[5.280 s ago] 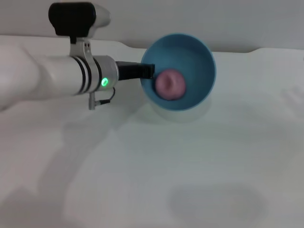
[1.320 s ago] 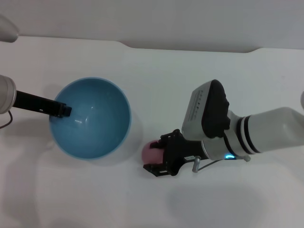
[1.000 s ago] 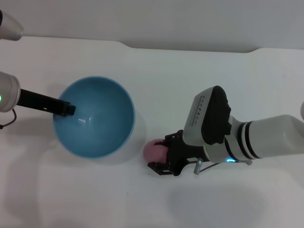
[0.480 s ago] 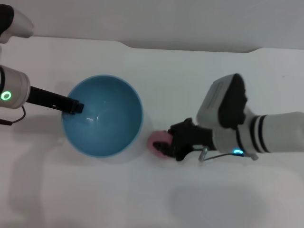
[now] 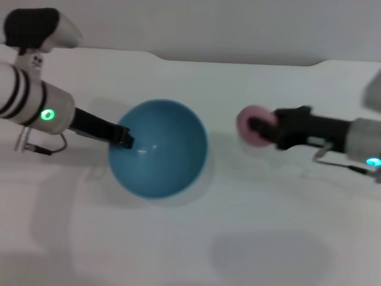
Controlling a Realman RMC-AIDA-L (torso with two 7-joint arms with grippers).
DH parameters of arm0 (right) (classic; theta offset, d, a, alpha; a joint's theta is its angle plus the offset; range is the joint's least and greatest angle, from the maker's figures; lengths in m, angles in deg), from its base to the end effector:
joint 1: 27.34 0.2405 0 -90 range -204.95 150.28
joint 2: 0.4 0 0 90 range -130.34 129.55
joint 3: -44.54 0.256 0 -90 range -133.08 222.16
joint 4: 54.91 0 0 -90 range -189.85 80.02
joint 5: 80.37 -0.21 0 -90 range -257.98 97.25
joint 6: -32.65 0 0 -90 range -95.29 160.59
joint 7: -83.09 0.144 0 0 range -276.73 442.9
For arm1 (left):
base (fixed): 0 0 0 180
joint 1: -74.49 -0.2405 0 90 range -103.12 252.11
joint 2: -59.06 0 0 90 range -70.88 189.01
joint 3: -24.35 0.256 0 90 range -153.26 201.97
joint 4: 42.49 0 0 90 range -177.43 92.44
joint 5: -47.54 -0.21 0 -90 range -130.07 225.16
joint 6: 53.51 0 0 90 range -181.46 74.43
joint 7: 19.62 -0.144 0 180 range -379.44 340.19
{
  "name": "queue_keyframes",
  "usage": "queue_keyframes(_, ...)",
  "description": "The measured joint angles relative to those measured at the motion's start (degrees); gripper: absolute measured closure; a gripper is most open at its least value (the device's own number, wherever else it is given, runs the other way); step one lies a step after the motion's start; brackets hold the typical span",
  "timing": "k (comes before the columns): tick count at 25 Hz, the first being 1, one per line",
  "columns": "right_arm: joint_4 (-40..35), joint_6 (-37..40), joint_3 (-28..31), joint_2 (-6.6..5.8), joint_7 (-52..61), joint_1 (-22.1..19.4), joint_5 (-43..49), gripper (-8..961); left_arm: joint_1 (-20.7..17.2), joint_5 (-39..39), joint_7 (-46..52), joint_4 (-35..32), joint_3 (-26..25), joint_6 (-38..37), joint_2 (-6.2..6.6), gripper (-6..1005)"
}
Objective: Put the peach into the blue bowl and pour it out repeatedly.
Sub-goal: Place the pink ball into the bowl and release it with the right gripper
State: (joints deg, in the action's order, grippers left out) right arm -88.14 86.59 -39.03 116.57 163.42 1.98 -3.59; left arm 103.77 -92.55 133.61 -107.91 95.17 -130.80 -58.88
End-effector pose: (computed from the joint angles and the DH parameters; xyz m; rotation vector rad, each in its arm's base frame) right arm 0.2471 0.3628 -0.0628 -2.5494 0.7309 0.5620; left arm -0.2436 0.3600 0.0031 -2.3326 -1.4355 0.1441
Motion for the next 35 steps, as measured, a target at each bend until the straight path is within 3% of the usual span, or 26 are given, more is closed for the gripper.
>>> queue_keyframes(6, -3.18, 12.23, 17.75, -0.71, -0.78, -3.9, 4.47, 725, 5.18, 0.0, 6.3, 4.46, 8.62, 1.21, -0.11, 1001)
queue_keyframes(11, -7.92, 23.63, 23.74, -0.73, -2.04, -4.96, 8.27, 778, 9.09, 1.24, 10.83, 6.02, 18.06, 3.47, -0.59, 1000)
queue_keyframes(13, -10.42, 27.26, 23.77, -0.51, -2.14, -4.95, 10.77, 802, 10.15, 2.82, 11.41, 6.4, 20.18, 4.6, -0.66, 1000)
queue_keyframes(18, -17.21, 30.97, 20.8, 1.78, -2.21, -4.8, 20.04, 847, 11.3, 5.83, 11.55, 7.5, 21.4, 6.45, -0.69, 1000)
queue_keyframes(22, -17.32, 30.79, 16.57, 1.8, -2.17, -3.99, 21.86, 877, 11.07, 6.96, 11.58, 7.77, 21.18, 6.69, -0.62, 1001)
queue_keyframes(32, -16.97, 29.43, 11.65, 1.82, 2.09, -2.59, 24.14, 785, 10.25, 8.45, 11.63, 7.93, 21.94, 7.03, -0.71, 1001)
queue_keyframes(35, -17.12, 29.49, 11.58, 1.83, 2.2, -2.63, 24.17, 602, 9.94, 8.73, 11.64, 7.94, 22.14, 7.28, -0.67, 1000)
